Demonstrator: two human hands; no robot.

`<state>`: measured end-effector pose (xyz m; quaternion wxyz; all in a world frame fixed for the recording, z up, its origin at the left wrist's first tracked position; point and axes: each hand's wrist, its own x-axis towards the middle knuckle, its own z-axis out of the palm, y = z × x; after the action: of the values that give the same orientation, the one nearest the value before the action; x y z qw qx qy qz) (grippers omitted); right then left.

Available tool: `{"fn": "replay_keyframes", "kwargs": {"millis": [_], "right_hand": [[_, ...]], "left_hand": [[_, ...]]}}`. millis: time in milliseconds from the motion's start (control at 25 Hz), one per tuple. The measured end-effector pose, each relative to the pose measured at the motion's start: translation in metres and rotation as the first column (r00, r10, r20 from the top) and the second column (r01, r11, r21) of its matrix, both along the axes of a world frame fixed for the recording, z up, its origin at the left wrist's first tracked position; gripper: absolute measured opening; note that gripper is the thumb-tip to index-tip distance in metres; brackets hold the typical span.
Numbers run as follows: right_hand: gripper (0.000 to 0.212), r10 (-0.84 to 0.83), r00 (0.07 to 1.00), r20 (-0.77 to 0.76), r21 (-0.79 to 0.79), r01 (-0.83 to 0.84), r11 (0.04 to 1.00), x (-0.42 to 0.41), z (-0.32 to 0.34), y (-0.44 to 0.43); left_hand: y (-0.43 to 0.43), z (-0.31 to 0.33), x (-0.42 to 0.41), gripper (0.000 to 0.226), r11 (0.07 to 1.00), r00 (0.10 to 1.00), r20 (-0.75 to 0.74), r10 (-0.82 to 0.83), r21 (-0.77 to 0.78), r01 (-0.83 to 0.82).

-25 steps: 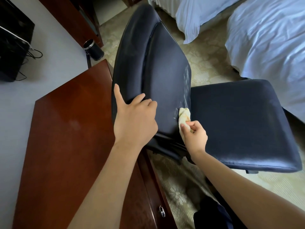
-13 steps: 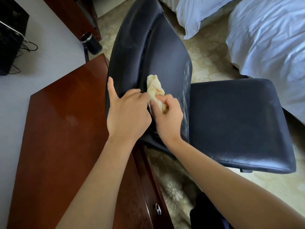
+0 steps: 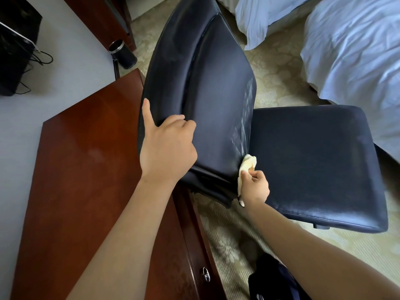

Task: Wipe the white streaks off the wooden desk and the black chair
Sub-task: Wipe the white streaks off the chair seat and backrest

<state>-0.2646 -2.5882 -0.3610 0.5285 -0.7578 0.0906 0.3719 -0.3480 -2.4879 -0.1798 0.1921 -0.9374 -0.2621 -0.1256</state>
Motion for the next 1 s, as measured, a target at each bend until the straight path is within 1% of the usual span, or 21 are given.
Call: {"fn": "replay_keyframes", "kwargs": {"millis": [40, 80, 160, 240, 320, 440, 560, 640, 680, 760, 880, 1000], "right_hand": [[0.013, -0.028, 0.999, -0.032, -0.015, 0.028, 1.000, 0.001, 0.004, 0.005], [0.013, -0.047, 0.999, -0.025, -0.004, 0.047, 0.999, 0.001, 0.010, 0.011], [0.011, -0.063, 0.997, 0.033, 0.068, 0.060, 0.996, 0.000, 0.025, 0.025], [0.011, -0.055, 0.994, 0.095, 0.172, 0.038, 0.984, -0.002, 0.043, 0.038], [0.012, -0.030, 0.985, 0.171, 0.273, -0.018, 0.962, -0.001, 0.063, 0.050], [0.006, 0.044, 0.938, 0.344, 0.365, -0.177, 0.914, 0.001, 0.090, 0.062], [0.006, 0.058, 0.861, 0.505, 0.373, -0.278, 0.885, 0.007, 0.086, 0.064], [0.013, 0.077, 0.800, 0.595, 0.284, -0.298, 0.911, 0.012, 0.062, 0.060], [0.017, 0.101, 0.796, 0.596, 0.221, -0.285, 0.933, 0.015, 0.048, 0.058], [0.023, 0.147, 0.830, 0.539, 0.115, -0.245, 0.963, 0.022, 0.023, 0.051], [0.020, 0.172, 0.891, 0.419, 0.059, -0.216, 0.975, 0.029, -0.005, 0.042], [0.018, 0.183, 0.942, 0.280, -0.006, -0.189, 0.982, 0.036, -0.031, 0.036]], "left_hand": [[0.001, 0.000, 0.000, 0.018, 1.000, 1.000, -0.003, -0.004, -0.002, 0.004], [0.002, 0.001, 0.000, 0.018, 1.000, 1.000, -0.004, -0.005, -0.001, 0.005], [0.005, 0.001, 0.001, 0.022, 1.000, 1.000, -0.010, 0.004, 0.007, -0.003], [0.007, 0.000, 0.002, 0.023, 1.000, 1.000, -0.012, 0.009, 0.013, -0.009], [0.009, 0.000, 0.002, 0.025, 1.000, 1.000, -0.009, 0.009, 0.016, -0.009], [0.012, -0.001, 0.003, 0.029, 1.000, 1.000, -0.016, 0.008, 0.018, -0.008], [0.017, -0.001, 0.003, 0.027, 1.000, 1.000, -0.022, -0.011, 0.027, 0.012], [0.017, -0.001, 0.003, 0.026, 0.999, 1.000, -0.014, -0.005, 0.035, 0.005], [0.014, -0.003, 0.006, 0.025, 0.999, 1.000, -0.003, 0.014, 0.032, -0.014], [0.001, -0.014, 0.017, 0.026, 0.997, 0.997, -0.019, 0.071, 0.011, -0.070], [-0.018, -0.043, 0.045, 0.031, 0.996, 0.986, -0.143, 0.085, -0.021, -0.089], [-0.025, -0.075, 0.069, 0.048, 0.989, 0.974, -0.186, 0.130, -0.049, -0.142]]}}
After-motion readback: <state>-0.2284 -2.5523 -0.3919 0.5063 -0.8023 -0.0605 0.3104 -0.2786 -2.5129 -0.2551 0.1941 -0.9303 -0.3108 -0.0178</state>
